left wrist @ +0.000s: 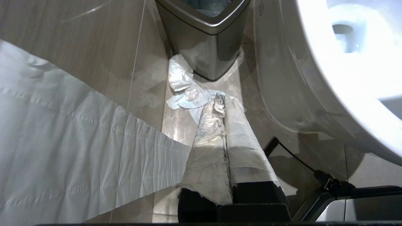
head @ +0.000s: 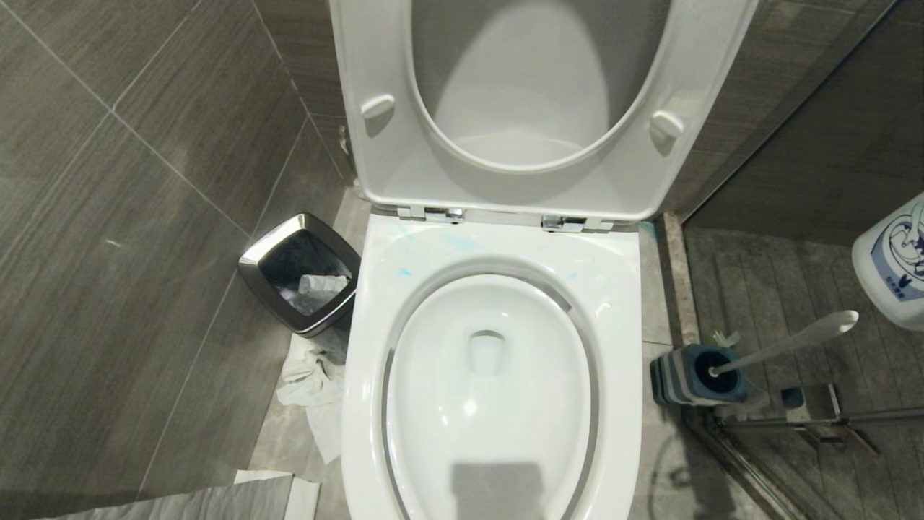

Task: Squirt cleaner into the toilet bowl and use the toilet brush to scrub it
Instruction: Pour in the cleaning agent

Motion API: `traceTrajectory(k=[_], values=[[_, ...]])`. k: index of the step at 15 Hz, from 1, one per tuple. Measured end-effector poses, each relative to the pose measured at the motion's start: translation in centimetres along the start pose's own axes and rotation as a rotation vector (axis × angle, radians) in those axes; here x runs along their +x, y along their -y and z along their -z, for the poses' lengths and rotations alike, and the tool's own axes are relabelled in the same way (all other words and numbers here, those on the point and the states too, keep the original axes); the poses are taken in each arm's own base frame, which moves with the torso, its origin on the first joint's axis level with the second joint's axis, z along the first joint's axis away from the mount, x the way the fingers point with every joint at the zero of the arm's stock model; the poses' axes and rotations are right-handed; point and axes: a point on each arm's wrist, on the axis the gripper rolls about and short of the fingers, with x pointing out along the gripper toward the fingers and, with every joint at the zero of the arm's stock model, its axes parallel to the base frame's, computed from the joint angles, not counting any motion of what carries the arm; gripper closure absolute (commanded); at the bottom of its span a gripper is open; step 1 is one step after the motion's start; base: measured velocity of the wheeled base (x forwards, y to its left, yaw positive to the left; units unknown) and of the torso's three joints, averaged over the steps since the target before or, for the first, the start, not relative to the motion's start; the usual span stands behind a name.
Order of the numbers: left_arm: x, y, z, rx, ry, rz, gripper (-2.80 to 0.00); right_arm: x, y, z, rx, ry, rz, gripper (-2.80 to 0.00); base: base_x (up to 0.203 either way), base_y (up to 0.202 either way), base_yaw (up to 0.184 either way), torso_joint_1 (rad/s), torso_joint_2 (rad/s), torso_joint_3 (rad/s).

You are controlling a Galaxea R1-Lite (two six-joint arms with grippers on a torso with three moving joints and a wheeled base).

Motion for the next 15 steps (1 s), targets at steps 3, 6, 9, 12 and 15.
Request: traceTrajectory(k=[3, 6, 9, 12, 15], values=[[0.0, 0.0, 0.0, -0.001, 0.0, -0.001, 0.0, 0.1, 0.0, 0.1, -0.001, -0.026, -0.004, 0.0, 0.0, 0.0, 0.0, 0.003, 0.0, 0.06], [0.0, 0.0, 0.0, -0.001, 0.0, -0.001, 0.0, 0.5, -0.2, 0.7, -0.049, -0.092, -0.022, 0.0, 0.0, 0.0, 0.0, 0.0, 0.0, 0.0], [0.0, 0.0, 0.0, 0.0, 0.0, -0.001, 0.0, 1.3, -1.1, 1.0, -0.088, -0.104, -0.093, 0.0, 0.0, 0.0, 0.0, 0.0, 0.0, 0.0], [0.0, 0.0, 0.0, 0.0, 0.0, -0.001, 0.0, 2.1, -2.7, 1.4, -0.113, -0.122, -0.165, 0.0, 0.0, 0.0, 0.0, 0.0, 0.0, 0.0], [0.0, 0.0, 0.0, 0.005, 0.0, -0.001, 0.0, 2.9, -4.8, 1.6, -0.124, -0.146, -0.224, 0.0, 0.0, 0.0, 0.0, 0.0, 0.0, 0.0]])
